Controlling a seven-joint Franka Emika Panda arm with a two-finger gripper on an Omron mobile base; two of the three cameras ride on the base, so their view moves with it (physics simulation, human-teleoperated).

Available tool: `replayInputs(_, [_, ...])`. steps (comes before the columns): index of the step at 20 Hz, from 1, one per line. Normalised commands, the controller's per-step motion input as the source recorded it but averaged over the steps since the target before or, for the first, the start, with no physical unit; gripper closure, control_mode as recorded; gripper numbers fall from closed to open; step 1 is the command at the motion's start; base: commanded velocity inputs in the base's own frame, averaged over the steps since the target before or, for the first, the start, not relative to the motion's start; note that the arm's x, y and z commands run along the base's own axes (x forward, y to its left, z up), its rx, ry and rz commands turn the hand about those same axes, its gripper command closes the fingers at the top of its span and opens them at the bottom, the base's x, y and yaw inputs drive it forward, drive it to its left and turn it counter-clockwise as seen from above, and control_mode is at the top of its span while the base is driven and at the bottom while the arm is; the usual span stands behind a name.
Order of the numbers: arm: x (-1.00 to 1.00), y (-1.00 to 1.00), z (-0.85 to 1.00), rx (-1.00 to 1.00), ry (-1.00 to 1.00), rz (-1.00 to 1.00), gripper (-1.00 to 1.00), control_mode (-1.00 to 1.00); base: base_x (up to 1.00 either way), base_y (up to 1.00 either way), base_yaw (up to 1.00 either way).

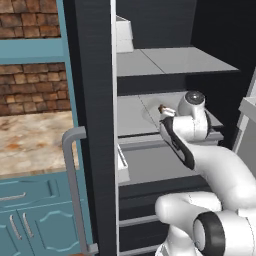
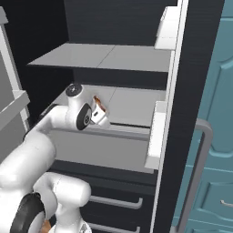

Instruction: Place the tupperware containing the chicken drumstick and bell pepper meal in the microwave. Close the microwave door and press the start button to reheat the meal.

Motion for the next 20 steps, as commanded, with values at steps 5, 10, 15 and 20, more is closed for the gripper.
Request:
replayInputs(5, [-1.0, 0.23, 0.51, 0.0, 0.0, 0.18, 1.0, -1.0, 0.0, 0.0, 0.0])
replayInputs(10, [-0.71, 0.06, 0.2, 0.0, 0.0, 0.14, 1.0, -1.0, 0.0, 0.0, 0.0])
replayInputs(15, [-0.16, 0.11, 0.26, -0.01, 0.01, 0.03, 1.0, -1.0, 0.0, 0.0, 0.0])
replayInputs(20, [-0.02, 0.0, 0.38, 0.0, 0.0, 0.0, 1.0, -1.0, 0.0, 0.0, 0.0])
